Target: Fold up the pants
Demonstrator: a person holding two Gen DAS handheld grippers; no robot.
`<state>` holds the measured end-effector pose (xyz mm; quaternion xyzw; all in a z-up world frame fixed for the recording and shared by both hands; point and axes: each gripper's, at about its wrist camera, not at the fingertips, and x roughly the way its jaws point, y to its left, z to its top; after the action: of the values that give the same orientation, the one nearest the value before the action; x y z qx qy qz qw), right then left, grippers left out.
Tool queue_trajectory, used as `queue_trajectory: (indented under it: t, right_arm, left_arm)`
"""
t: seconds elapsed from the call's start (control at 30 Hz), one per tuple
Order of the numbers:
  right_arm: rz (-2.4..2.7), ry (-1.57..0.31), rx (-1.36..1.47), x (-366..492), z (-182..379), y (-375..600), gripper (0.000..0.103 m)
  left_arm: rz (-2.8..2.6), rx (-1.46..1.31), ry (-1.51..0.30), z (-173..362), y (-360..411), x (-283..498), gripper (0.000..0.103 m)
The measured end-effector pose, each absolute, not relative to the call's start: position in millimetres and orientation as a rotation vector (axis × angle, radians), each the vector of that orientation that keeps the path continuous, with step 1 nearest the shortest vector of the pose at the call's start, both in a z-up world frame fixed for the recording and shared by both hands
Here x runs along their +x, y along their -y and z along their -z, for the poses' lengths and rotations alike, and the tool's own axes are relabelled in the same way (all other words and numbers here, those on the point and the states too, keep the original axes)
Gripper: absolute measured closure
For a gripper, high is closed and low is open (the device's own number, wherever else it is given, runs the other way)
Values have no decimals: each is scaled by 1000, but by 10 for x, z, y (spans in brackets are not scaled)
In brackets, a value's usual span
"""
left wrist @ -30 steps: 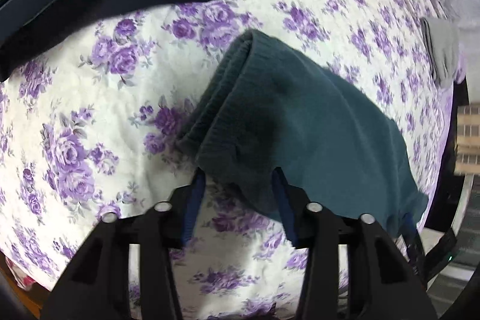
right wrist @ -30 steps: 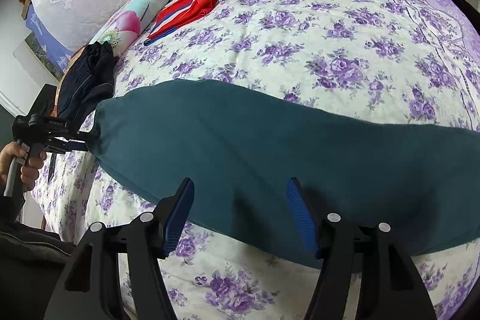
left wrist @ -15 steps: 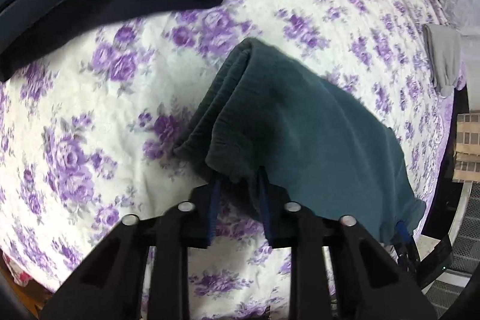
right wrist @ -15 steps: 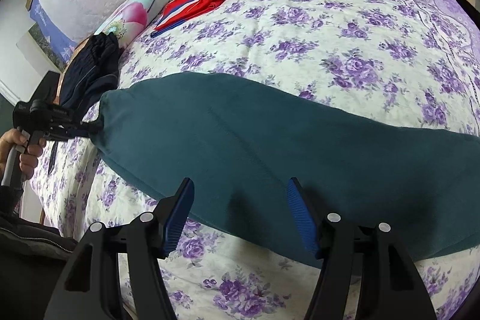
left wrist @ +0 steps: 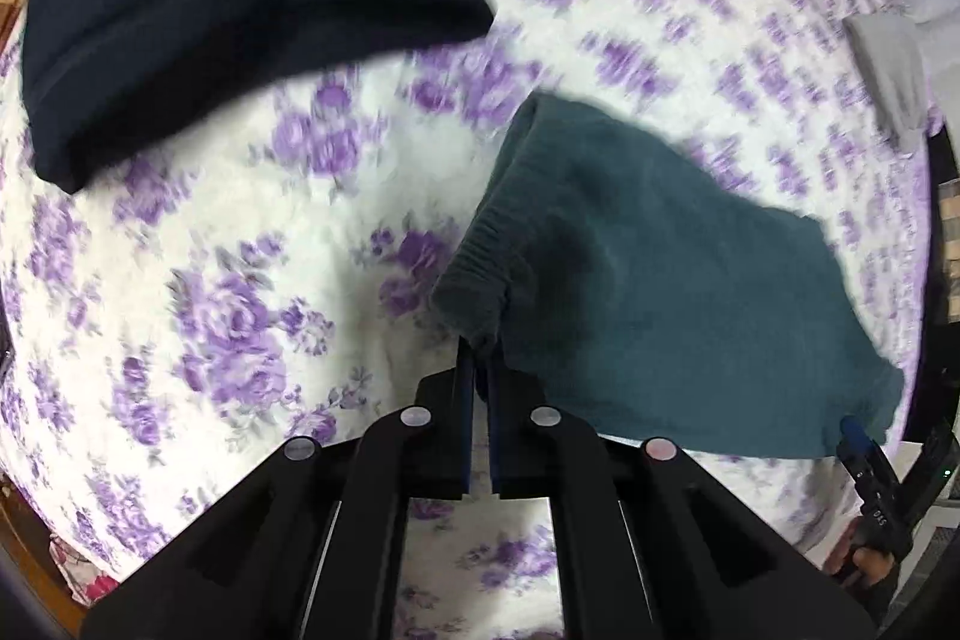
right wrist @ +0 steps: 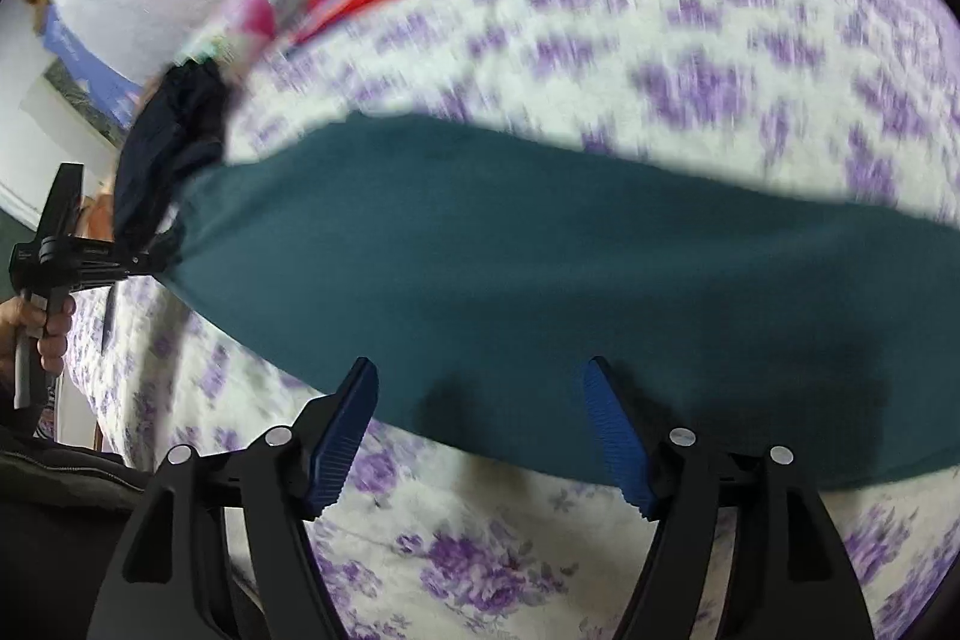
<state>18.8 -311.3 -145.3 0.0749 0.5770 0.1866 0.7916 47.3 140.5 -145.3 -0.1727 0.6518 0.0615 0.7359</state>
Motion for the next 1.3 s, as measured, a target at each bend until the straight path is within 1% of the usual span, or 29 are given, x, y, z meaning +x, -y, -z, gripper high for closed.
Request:
queue_trajectory:
  t: [0.07, 0.13, 0.17, 0.2, 0.27, 0.3, 0.37, 0.4, 0.43, 0.47, 0.53, 0.6, 0.67, 0.7, 0.77, 0.8, 0.83, 0.9, 1.03, 1.13, 1.17, 1.23, 1.27, 1.3]
  right_arm:
    - [-414, -1239, 129, 198, 1418, 3056, 31]
    - [-464, -1193, 138, 229, 1247, 3033, 31]
    - [-486, -1158, 143, 260, 1146, 3027, 31]
    - [-492, -1129, 142, 316, 1067, 3018, 31]
    - [-473, -1083, 122, 486, 962, 2972, 31]
    - [-470, -1056, 112, 619, 915, 2900, 31]
    - [-490, -1009, 98, 866, 867, 2708, 32]
    - [-494, -999, 90, 961, 864, 2624, 35]
    - [-501, -996, 83, 1084, 873, 2514, 39]
    - [-513, -999, 76, 1199, 893, 2403, 42]
    - [-529, -1012, 58, 1384, 957, 2207, 50]
    - [-546, -1042, 45, 1514, 1025, 2006, 54]
    - [-560, -1065, 21, 1576, 1079, 1844, 54]
    - [-557, -1084, -10, 1602, 1134, 1768, 56]
    - [-557, -1133, -38, 1641, 1241, 1675, 74]
    - [-588, -1187, -33, 1661, 1317, 1628, 95]
    - [-605, -1213, -48, 1653, 1350, 1597, 94]
    - [-616, -1190, -104, 1603, 1317, 1573, 95]
    - [-556, -1105, 4, 1741, 1197, 1762, 95]
    - [-530, -1087, -82, 1775, 1322, 1644, 95]
    - [-514, -1074, -115, 1759, 1397, 1605, 93]
    - [-477, -1054, -139, 1751, 1435, 1634, 70]
    - [-456, -1040, -133, 1745, 1407, 1667, 63]
    - [-440, -1034, -120, 1733, 1366, 1729, 53]
  left_arm:
    - [-161, -362, -1498, 1736, -1378, 524, 98]
    - [-174, -374, -1476, 1670, -1354, 535, 97]
    - [-154, -349, -1479, 1592, -1308, 553, 89]
    - [-143, -322, -1479, 1543, -1285, 559, 73]
    - [-153, -253, -1421, 1345, -1266, 537, 61]
    - [-151, -255, -1396, 1276, -1272, 530, 58]
    - [-132, -310, -1336, 1122, -1295, 519, 54]
    - [-125, -333, -1302, 1060, -1288, 518, 51]
    - [-119, -335, -1279, 1030, -1259, 528, 49]
    - [-111, -324, -1268, 1028, -1214, 544, 47]
    - [-76, -298, -1272, 1071, -1098, 569, 47]
    - [-36, -287, -1282, 1163, -951, 597, 47]
    - [-26, -273, -1286, 1229, -867, 606, 47]
    - [-20, -265, -1290, 1273, -806, 607, 47]
    - [-6, -258, -1316, 1372, -754, 609, 47]
    - [-15, -253, -1333, 1442, -752, 614, 47]
    - [-25, -251, -1345, 1498, -764, 632, 47]
    - [-34, -272, -1363, 1584, -815, 636, 47]
    - [-18, -280, -1361, 1634, -870, 639, 47]
    - [-21, -243, -1363, 1652, -826, 666, 46]
    - [-27, -246, -1366, 1654, -813, 683, 46]
    - [-28, -256, -1373, 1653, -833, 707, 46]
    - [-25, -260, -1377, 1648, -846, 711, 46]
    - [-22, -265, -1381, 1626, -859, 713, 46]
